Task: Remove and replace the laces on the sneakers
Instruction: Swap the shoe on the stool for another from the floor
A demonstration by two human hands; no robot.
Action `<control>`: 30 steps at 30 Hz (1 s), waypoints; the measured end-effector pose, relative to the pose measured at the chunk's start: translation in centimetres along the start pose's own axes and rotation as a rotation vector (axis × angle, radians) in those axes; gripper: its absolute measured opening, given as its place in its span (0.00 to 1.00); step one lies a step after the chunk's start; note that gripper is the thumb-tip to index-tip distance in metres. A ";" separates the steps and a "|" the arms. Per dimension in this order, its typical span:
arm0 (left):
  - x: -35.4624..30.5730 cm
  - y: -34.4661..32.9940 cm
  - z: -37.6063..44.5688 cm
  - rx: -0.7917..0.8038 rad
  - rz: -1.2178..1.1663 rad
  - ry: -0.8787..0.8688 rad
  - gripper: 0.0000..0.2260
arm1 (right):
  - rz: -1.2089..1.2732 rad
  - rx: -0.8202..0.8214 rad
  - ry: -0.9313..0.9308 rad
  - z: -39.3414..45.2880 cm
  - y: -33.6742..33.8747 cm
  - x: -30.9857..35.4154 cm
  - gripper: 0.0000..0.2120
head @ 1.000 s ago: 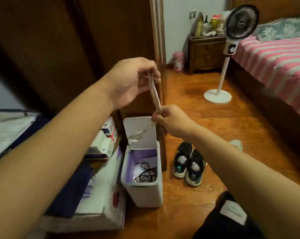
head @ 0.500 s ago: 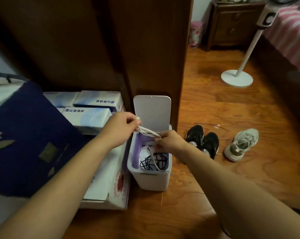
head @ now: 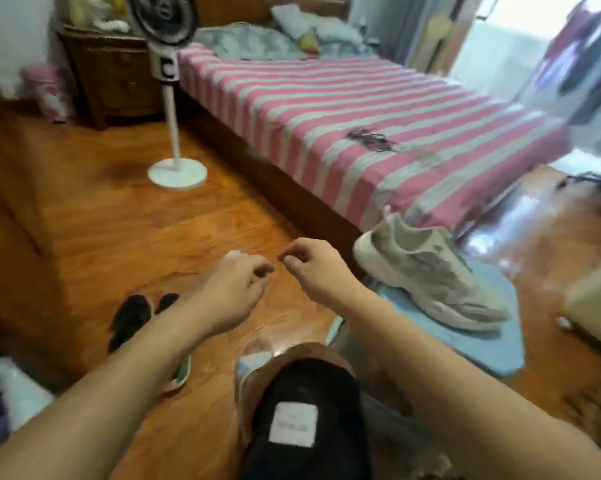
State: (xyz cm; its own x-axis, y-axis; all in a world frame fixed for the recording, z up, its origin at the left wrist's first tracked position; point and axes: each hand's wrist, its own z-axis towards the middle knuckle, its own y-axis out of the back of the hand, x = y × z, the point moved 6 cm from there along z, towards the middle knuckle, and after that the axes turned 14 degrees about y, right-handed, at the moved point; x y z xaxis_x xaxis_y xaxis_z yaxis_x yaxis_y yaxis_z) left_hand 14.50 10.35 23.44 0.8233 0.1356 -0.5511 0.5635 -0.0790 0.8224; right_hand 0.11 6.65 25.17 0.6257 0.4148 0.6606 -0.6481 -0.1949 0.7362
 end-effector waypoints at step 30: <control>20.4 -21.0 21.8 0.265 0.224 0.264 0.24 | -0.262 0.391 0.039 7.9 -22.9 -26.0 0.11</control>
State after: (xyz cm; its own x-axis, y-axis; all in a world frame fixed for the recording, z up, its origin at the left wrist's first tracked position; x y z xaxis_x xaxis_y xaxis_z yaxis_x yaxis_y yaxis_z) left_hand 20.94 -6.72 -8.10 0.9010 0.3312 -0.2803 0.3995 -0.3810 0.8338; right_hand 2.07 -6.71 -7.71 0.7245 0.5268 0.4446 -0.2535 -0.3961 0.8825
